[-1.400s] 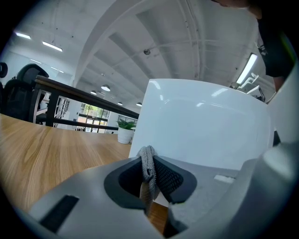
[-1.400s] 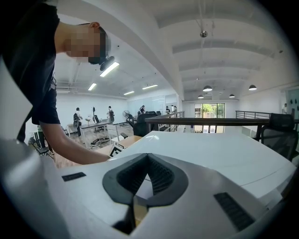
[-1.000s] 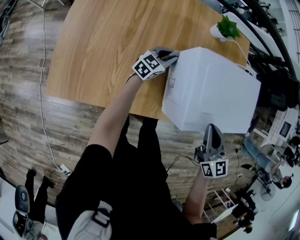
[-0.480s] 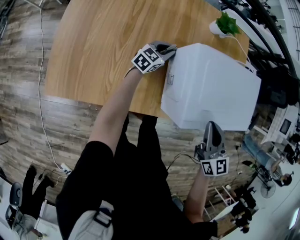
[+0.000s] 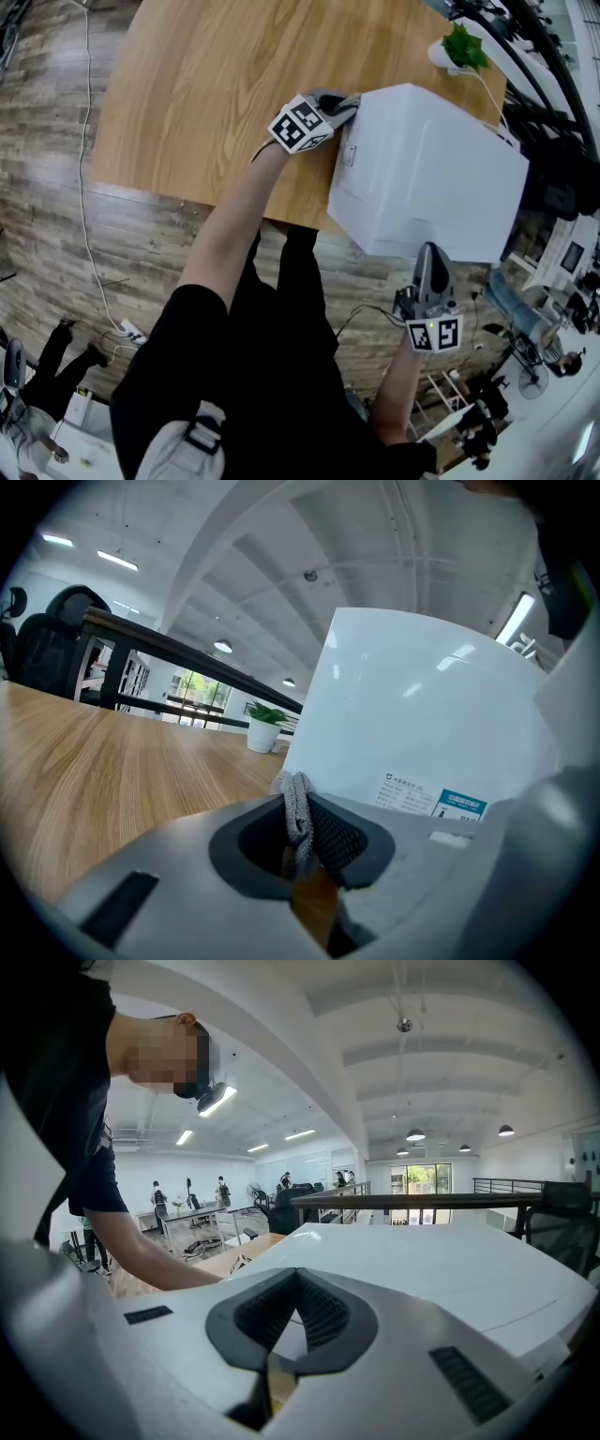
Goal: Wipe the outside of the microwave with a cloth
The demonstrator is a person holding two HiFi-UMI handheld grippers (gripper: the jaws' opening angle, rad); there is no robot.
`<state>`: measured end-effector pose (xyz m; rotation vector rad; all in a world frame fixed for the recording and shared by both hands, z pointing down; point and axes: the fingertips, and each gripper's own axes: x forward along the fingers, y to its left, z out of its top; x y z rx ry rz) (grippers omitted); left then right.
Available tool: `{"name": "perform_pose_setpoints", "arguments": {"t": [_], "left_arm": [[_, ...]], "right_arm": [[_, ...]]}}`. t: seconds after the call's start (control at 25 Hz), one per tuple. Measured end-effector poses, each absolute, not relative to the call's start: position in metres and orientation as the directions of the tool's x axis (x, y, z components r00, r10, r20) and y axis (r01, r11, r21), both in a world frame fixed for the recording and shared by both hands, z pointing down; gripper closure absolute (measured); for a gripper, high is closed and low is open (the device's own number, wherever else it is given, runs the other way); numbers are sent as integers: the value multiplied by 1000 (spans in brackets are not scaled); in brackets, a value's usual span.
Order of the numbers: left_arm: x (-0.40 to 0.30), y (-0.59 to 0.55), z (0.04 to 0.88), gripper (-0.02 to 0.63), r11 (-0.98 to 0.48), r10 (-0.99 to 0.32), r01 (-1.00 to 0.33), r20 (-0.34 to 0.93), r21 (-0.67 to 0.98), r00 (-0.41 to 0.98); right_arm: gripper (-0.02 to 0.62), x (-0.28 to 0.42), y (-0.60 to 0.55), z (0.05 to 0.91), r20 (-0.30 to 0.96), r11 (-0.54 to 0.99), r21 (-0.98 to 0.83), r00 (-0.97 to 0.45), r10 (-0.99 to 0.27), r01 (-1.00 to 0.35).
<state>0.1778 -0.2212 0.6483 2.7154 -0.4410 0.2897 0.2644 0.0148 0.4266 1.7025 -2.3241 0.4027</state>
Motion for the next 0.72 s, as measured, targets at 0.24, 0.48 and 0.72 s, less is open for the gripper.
{"name": "perform_pose_setpoints", "arguments": {"t": [0.24, 0.48, 0.72], "left_arm": [[175, -206, 649, 564, -883, -256, -331, 248, 333, 934], [172, -181, 657, 563, -899, -226, -308, 274, 311, 935], [169, -151, 656, 563, -910, -204, -285, 273, 301, 940]], "right_arm": [[597, 265, 15, 426, 343, 287, -85, -299, -891, -954], [597, 265, 15, 426, 342, 285, -81, -295, -892, -955], [597, 265, 14, 425, 335, 286, -81, -296, -894, -955]]}}
